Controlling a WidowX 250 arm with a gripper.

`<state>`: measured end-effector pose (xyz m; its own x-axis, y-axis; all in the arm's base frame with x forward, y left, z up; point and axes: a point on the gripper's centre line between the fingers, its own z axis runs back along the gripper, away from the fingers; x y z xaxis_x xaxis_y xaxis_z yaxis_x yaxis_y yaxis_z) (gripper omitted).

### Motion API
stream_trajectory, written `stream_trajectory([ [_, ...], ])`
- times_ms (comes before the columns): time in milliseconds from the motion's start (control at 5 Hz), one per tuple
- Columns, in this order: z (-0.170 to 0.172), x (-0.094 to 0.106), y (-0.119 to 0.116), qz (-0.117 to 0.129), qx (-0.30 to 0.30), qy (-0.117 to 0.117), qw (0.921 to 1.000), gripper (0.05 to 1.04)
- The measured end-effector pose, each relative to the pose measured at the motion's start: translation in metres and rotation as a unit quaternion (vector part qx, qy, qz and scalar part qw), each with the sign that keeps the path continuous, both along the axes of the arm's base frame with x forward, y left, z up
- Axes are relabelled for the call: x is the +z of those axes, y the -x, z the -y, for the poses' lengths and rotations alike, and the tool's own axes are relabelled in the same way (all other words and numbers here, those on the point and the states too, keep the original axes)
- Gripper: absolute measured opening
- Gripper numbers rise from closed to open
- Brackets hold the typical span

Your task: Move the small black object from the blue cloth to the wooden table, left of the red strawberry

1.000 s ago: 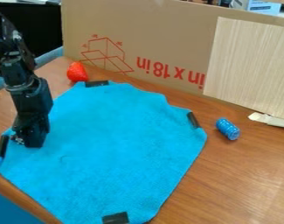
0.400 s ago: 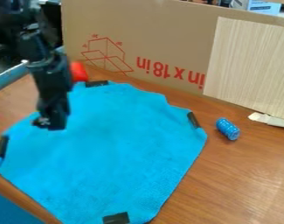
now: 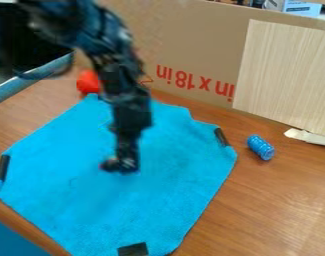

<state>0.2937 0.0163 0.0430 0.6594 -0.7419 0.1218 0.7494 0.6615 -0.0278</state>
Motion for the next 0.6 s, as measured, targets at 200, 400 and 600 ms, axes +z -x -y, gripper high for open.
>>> stream_trajectory([
  [200, 0.045, -0.013, -0.01, 0.001, 0.025, 0.004, 0.9997, 0.534],
  [400, 0.091, -0.015, -0.028, 0.008, 0.039, 0.016, 0.9991, 0.534],
  [600, 0.14, -0.012, -0.03, 0.014, 0.035, 0.023, 0.999, 0.534],
])
